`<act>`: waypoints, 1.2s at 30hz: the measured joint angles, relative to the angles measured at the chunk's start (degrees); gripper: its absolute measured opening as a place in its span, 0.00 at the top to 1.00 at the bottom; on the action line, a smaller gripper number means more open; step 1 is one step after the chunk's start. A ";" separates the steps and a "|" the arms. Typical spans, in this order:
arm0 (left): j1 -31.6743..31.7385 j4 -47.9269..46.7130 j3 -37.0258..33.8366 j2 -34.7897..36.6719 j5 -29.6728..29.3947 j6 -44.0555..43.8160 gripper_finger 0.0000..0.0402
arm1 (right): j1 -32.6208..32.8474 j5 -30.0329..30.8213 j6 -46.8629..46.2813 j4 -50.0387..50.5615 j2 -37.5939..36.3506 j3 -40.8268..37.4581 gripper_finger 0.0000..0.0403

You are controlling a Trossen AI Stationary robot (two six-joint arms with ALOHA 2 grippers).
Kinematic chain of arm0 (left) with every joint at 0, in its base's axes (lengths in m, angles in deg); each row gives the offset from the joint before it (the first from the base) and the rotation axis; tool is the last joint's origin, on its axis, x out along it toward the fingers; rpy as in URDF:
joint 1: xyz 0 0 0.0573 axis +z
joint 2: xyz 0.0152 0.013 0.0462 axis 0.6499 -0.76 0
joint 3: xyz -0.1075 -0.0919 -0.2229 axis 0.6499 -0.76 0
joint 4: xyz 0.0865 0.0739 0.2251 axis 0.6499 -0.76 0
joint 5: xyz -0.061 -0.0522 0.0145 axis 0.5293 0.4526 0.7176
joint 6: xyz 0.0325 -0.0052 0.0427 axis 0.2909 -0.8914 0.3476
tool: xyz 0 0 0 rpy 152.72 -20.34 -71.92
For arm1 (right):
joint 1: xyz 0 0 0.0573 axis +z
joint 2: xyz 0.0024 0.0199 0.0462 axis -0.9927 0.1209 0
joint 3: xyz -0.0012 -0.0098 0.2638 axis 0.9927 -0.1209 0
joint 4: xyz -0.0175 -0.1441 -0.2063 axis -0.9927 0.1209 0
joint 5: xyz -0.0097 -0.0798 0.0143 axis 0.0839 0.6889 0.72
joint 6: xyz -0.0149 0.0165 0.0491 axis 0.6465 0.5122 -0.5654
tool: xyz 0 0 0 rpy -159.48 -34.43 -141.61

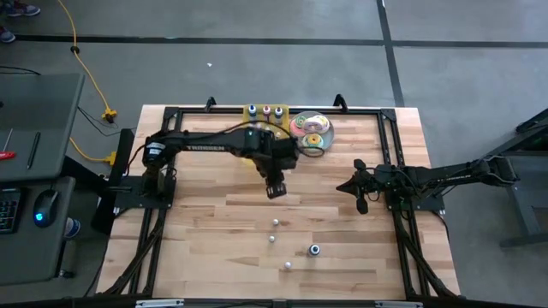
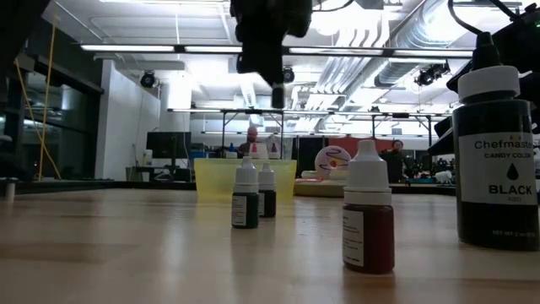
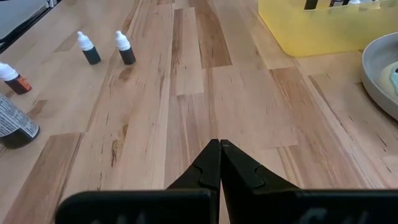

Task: Pick & Place food coloring
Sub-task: Put the small brown food coloring bottle into the bin

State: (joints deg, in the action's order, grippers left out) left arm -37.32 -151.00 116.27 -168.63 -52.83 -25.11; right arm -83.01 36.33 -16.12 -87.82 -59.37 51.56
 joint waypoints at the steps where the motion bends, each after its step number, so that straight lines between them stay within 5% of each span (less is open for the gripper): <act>1: 0.73 -0.95 -0.07 0.19 -0.21 -0.12 0.90 | 0.00 0.00 0.00 0.02 0.00 0.00 1.00; 10: 7.77 -4.63 -0.09 3.17 -0.96 -3.14 0.90 | -0.01 0.00 0.00 -0.03 -0.02 0.00 1.00; 22: 17.59 -11.55 -0.07 4.99 -11.12 -8.06 0.90 | 0.00 0.00 0.00 -0.03 0.00 -0.01 1.00; 36: 22.29 8.83 -14.35 4.37 -13.37 -23.54 0.90 | 0.00 -0.02 0.00 -0.01 0.00 -0.02 1.00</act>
State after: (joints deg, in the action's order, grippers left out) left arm -15.03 -142.18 101.92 -164.25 -66.20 -48.65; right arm -83.00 36.30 -16.12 -87.83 -59.37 51.54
